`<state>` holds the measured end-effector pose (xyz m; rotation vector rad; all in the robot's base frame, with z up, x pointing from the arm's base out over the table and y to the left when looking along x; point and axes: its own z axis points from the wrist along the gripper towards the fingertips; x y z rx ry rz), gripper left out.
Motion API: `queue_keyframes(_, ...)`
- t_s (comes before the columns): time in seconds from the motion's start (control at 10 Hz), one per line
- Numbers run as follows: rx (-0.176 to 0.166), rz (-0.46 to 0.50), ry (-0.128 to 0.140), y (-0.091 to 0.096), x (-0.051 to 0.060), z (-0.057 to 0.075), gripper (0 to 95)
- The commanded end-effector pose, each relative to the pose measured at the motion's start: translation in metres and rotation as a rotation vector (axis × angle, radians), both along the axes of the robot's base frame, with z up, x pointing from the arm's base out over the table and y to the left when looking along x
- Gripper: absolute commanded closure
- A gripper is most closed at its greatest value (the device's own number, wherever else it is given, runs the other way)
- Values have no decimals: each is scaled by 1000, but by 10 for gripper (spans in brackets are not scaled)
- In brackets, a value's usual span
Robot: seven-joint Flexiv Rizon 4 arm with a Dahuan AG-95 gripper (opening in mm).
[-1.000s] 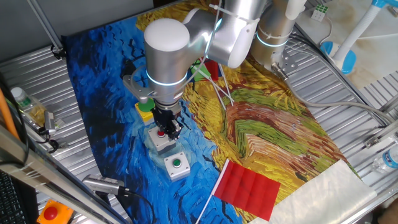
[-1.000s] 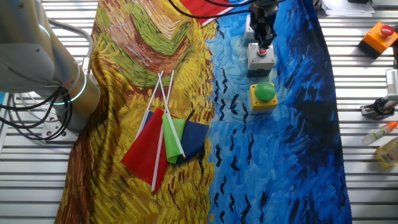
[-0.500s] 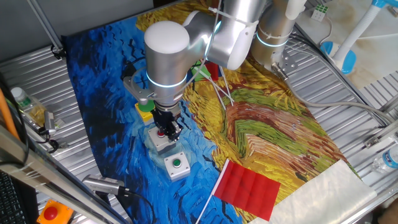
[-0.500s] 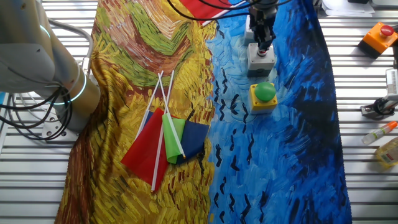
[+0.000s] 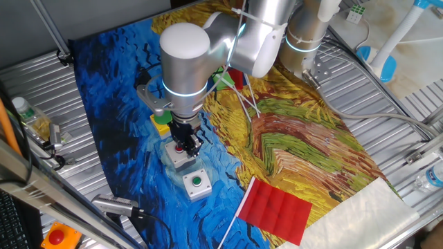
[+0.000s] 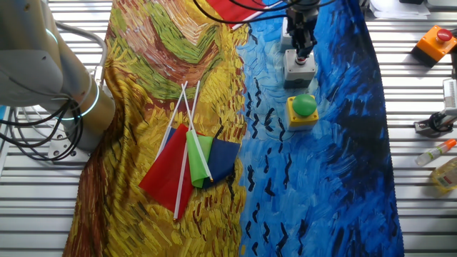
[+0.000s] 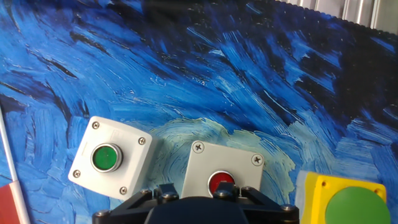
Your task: Press three buttons from left to right in sequence
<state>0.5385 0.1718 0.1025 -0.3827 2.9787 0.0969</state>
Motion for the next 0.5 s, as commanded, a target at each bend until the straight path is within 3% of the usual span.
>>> queue_keyframes(0.1, 3, 0, 3, 1, 1, 1, 570)
queue_keyframes(0.5, 4, 1, 6, 1, 2, 0, 570)
